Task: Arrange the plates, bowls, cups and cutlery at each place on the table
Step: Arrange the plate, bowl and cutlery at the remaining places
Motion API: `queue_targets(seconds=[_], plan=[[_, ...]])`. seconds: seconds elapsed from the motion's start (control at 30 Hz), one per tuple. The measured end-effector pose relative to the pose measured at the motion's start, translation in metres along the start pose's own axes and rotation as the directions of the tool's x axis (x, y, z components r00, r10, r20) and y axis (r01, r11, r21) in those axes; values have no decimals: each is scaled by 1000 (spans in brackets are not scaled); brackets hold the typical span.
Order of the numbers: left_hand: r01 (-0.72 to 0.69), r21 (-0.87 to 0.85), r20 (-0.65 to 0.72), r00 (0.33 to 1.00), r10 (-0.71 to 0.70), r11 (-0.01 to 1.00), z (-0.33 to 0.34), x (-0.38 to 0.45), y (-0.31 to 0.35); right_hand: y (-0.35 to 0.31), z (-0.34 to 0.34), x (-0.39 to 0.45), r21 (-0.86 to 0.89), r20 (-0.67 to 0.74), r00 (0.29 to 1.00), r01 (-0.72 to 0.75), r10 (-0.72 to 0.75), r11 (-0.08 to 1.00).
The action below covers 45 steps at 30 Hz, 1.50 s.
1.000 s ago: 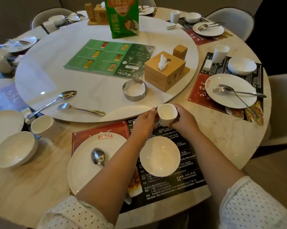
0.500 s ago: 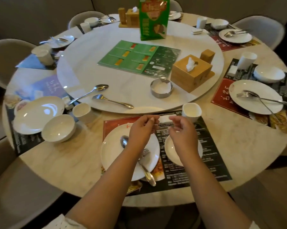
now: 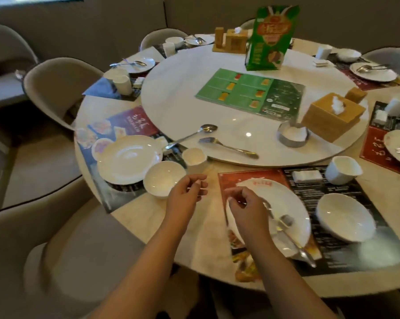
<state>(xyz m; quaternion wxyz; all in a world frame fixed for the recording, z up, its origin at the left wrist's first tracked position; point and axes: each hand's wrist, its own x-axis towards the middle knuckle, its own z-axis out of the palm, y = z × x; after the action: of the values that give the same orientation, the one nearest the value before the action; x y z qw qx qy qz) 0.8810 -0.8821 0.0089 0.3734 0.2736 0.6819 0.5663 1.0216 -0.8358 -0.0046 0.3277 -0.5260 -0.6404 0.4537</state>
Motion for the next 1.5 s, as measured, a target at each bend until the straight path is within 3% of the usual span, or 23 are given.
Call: queue_targets(seconds=[0.33, 0.83, 1.1, 1.27, 1.43, 1.5], plan=[[12, 10, -42, 999, -11, 1000, -152, 30, -1, -45, 127, -37, 138, -12, 998, -66, 69, 988], [41, -87, -91, 995, -49, 995, -219, -32, -24, -66, 179, -98, 168, 96, 985, -159, 145, 973], [36, -146, -149, 987, -58, 989, -254, -4, -25, -85, 214, -87, 211, 125, 960, -272, 250, 939], [76, -120, -172, 980, -96, 990, -278, 45, -34, -94, 256, -57, 352, 81, 907, -415, 414, 839], [129, -49, -183, 974, -136, 990, -288, 98, -47, -100, 292, -29, 620, 114, 795, -526, 596, 582], [158, 2, -195, 969, -155, 987, -288, 115, -52, -101, 304, -21, 667, 108, 773, -523, 625, 531]])
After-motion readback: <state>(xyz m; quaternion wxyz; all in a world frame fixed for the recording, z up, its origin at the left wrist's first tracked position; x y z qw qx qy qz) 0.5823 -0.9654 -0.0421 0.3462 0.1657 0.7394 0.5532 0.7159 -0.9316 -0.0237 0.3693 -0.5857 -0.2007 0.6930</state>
